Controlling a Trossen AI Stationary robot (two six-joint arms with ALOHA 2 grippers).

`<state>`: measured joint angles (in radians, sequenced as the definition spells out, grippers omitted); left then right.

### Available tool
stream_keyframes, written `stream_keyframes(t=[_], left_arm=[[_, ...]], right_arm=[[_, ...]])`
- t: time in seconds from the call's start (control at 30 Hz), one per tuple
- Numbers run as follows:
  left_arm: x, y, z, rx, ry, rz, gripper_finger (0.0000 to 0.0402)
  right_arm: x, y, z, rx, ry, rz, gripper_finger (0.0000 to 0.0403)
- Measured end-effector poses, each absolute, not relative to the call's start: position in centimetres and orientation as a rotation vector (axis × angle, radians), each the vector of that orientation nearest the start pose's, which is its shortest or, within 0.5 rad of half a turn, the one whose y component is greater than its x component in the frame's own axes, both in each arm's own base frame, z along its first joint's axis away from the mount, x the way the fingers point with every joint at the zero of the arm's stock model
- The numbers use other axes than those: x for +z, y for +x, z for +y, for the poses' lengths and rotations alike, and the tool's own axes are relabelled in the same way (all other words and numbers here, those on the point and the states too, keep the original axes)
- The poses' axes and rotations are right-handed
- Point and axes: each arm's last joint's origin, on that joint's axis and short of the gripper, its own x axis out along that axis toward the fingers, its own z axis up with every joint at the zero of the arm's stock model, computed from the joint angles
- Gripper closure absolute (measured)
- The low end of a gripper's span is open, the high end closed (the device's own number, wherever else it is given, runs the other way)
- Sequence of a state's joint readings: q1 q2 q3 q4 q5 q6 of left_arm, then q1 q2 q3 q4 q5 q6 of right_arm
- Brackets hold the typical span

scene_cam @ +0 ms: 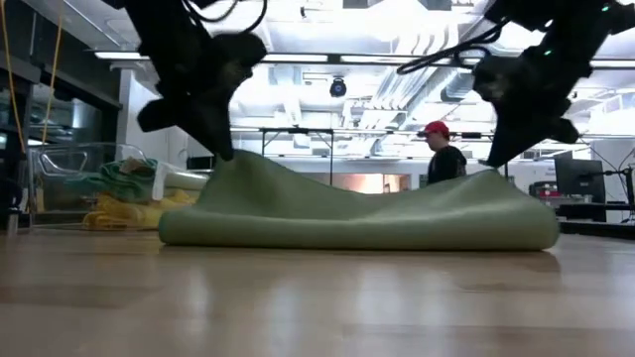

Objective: Fold microfiber towels
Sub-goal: Fold the green towel

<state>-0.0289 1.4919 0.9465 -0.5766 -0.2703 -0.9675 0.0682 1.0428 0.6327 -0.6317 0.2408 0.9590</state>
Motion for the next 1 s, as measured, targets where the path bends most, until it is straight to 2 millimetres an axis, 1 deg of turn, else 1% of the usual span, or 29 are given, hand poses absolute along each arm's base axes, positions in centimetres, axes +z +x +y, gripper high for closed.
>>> stream_keyframes(t=[0.17, 0.27, 0.37, 0.47, 0.63, 0.83, 1.0], left_arm=[[20.3, 28.0, 2.2, 0.813, -0.642, 0.884, 0.0401], [20.1, 27.9, 3.1, 0.851, -0.639, 0.888, 0.0401], [19.9, 27.5, 3.3, 0.891, -0.656, 0.92, 0.0401], [19.4, 27.2, 2.8, 0.948, -0.682, 0.95, 0.0401], [19.5, 27.1, 2.5, 1.023, -0.65, 0.892, 0.0402], [19.6, 27.0, 3.6, 1.079, -0.625, 0.86, 0.0402], [18.9, 27.1, 4.5, 1.084, -0.589, 0.908, 0.0402]], right_arm=[[20.6, 18.4, -1.6, -0.712, 0.686, 0.835, 0.0403], [20.7, 18.4, -2.4, -0.729, 0.677, 0.819, 0.0403], [20.8, 18.5, -3.0, -0.738, 0.675, 0.799, 0.0403], [20.9, 18.5, -3.5, -0.745, 0.672, 0.785, 0.0403], [20.8, 18.8, -4.1, -0.771, 0.686, 0.766, 0.0403], [19.4, 19.7, -4.6, -0.79, 0.695, 0.829, 0.0403], [18.5, 20.7, -4.9, -0.787, 0.674, 0.828, 0.0403]])
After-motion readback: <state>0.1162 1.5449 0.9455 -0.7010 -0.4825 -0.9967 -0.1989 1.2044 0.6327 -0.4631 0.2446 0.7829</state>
